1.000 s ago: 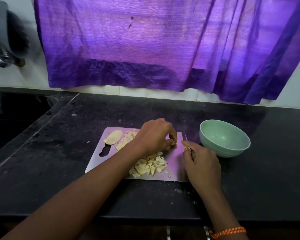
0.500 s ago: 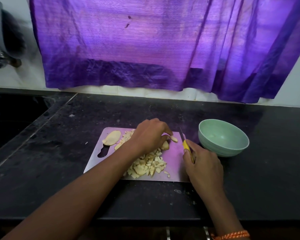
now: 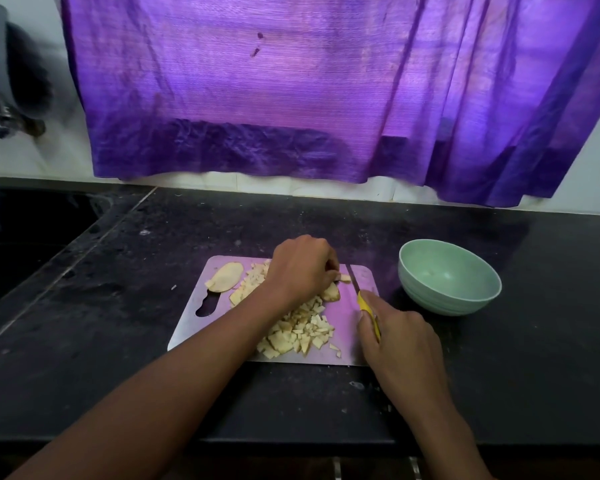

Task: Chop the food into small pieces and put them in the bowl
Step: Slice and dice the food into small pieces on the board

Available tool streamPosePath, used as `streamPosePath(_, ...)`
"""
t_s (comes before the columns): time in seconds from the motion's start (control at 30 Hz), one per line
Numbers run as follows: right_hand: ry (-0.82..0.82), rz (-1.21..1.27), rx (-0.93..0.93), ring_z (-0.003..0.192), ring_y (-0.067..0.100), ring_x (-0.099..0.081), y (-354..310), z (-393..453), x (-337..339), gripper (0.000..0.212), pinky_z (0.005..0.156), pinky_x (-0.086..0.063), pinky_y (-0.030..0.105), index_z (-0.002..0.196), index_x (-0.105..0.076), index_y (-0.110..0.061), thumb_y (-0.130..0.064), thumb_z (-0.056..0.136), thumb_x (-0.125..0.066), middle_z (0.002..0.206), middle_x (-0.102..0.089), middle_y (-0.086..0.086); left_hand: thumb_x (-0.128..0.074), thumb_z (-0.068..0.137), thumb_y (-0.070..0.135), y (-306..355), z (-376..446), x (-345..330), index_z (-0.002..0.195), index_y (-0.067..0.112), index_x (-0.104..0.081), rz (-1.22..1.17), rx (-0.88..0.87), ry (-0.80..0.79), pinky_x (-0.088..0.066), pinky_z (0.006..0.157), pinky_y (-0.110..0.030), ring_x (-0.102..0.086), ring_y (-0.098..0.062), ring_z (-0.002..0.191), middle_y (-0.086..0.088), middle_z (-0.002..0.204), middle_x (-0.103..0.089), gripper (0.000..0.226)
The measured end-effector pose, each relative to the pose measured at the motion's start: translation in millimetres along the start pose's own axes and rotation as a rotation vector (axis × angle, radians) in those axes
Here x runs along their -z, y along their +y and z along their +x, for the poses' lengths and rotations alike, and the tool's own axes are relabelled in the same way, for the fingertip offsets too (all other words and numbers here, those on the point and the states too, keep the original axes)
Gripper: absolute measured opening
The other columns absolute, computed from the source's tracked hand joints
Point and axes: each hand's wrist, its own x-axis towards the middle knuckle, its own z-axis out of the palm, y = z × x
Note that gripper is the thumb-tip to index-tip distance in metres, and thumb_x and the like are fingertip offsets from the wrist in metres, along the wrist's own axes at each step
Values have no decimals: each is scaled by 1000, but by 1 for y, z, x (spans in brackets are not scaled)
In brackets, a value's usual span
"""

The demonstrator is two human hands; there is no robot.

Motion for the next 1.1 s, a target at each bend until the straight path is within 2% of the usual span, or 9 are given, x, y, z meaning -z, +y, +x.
streamPosePath(0.2,14,-12,26,66,24,-49,-1,0,1,43,61,-38,35,145,-50,-39,-40,103,-43,78,-65,3,-81,90,46,2,0,-3,95,34,-84,-13,37,-1,-60,66,-32,-67,-8,78,15,86,-77,13)
streamPosePath(0.33,-3,-27,44,76,33,-62,-1,1,-1,41,61,-38,38,142,-54,-38,-39,103,-43,83,-66,8,-81,88,50,4,0,-5,92,33,-83,-10,67,4,-61,65,-34,-67,-10,74,13,82,-76,18)
streamPosePath(0.47,1,-35,63,79,34,-63,-1,-1,-1,39,61,-31,36,139,-58,-37,-39,102,-47,85,-66,9,-80,89,49,8,-1,-4,92,31,-83,31,61,29,-58,66,-32,-68,-12,76,10,81,-76,19)
streamPosePath(0.63,-15,28,82,64,24,-54,6,-13,-1,39,58,-39,36,138,-60,-37,-40,101,-47,74,-62,2,-80,90,49,11,-2,-3,94,29,-84,57,61,30,-57,65,-30,-66,-10,73,10,80,-75,20)
streamPosePath(0.8,33,122,55,65,24,-63,10,-24,2,48,60,-52,41,135,-65,-33,-45,93,-44,74,-70,2,-78,92,45,12,-3,-1,96,29,-84,77,58,45,-57,66,-31,-68,-13,73,8,80,-76,18)
streamPosePath(0.97,118,153,58,59,23,-58,5,-18,6,47,60,-53,42,135,-65,-30,-39,94,-44,63,-62,1,-76,95,39,5,-2,4,93,31,-83,-11,72,76,-47,61,-28,-69,-10,79,12,84,-77,10)
streamPosePath(1.1,84,62,92,70,35,-62,3,-1,-2,42,61,-47,40,138,-62,-34,-35,99,-48,74,-67,11,-74,97,33,-5,0,3,97,31,-84,-29,107,42,-54,66,-30,-71,-11,85,12,90,-79,10)
